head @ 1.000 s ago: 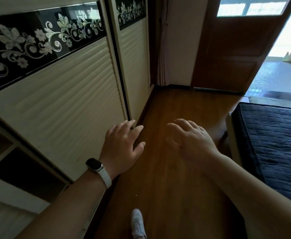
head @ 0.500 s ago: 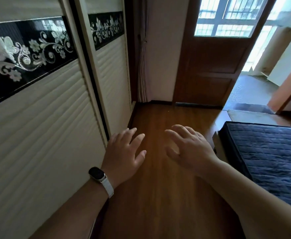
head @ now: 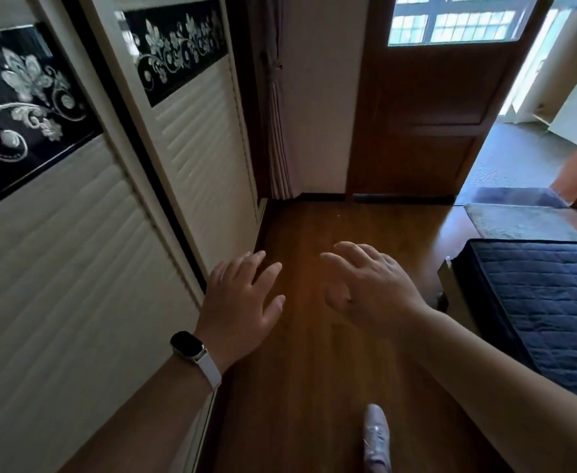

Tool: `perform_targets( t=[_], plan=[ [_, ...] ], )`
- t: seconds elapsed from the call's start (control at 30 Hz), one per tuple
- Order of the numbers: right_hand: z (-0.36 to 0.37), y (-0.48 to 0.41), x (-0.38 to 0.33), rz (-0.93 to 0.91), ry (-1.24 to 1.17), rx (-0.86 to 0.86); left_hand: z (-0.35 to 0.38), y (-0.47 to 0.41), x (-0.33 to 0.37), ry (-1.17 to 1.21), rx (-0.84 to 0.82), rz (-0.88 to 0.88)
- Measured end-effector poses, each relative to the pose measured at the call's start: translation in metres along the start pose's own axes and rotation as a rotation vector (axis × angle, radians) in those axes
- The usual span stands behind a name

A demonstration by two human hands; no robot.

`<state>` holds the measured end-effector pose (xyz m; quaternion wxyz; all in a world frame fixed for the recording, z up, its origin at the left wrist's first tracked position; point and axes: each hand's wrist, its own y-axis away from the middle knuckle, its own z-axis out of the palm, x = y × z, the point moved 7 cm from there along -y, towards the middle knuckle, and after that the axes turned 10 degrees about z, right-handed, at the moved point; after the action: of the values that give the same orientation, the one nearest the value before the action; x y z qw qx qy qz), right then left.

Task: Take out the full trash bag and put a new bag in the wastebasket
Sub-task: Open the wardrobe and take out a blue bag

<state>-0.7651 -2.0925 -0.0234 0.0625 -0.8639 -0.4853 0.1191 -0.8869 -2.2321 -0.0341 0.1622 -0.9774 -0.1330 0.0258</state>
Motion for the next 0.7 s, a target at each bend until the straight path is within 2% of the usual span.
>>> perform_targets(
  t=[0.33,0.47,0.7],
  plan=[
    [0.025,-0.15,0.082,-0.144,-0.088,-0.036,0.054,-0.149,-0.028,-0.084,-0.066,-0.097],
    [0.026,-0.21,0.115,-0.209,-0.074,-0.035,0.056,-0.205,-0.041,-0.133,-0.045,-0.148],
    [0.04,-0.287,0.114,-0.301,-0.117,-0.045,0.062,-0.236,-0.076,-0.185,-0.031,-0.251]
  ],
)
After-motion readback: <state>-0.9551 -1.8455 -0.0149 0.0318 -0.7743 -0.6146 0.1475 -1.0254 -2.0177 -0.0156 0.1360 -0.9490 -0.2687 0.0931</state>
